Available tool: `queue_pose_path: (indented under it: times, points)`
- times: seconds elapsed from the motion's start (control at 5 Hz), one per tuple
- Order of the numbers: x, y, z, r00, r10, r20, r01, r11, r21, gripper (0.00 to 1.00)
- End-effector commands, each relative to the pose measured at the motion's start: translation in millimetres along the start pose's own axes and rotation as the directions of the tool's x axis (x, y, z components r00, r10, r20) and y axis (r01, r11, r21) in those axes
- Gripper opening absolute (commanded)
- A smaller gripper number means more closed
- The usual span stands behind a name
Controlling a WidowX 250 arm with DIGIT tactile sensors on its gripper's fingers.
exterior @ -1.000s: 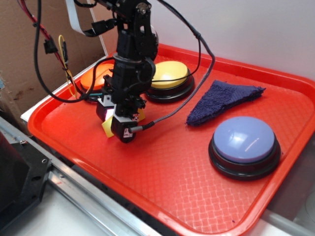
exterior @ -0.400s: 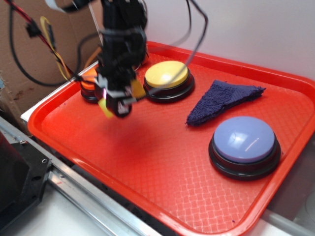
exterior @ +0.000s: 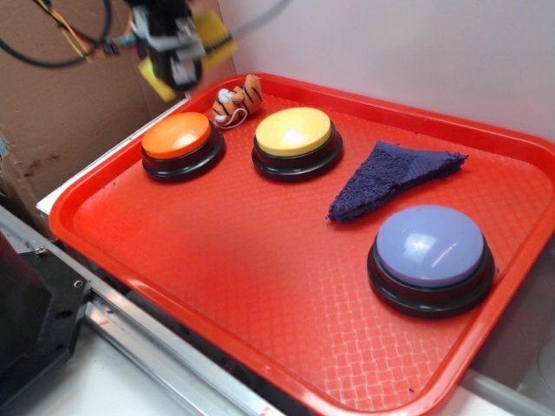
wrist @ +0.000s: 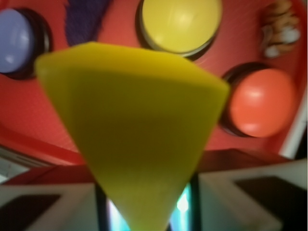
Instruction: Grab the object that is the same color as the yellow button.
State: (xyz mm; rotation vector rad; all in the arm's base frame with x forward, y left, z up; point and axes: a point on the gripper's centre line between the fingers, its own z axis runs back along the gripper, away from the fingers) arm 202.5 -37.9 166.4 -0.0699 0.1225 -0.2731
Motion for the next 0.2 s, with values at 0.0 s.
queue_pose_path:
  times: [0.0]
  points:
    - [-55.4, -27.0, 81.3, 0.98, 0.126, 0.153, -0.144, 0.983, 0.113, 0.0]
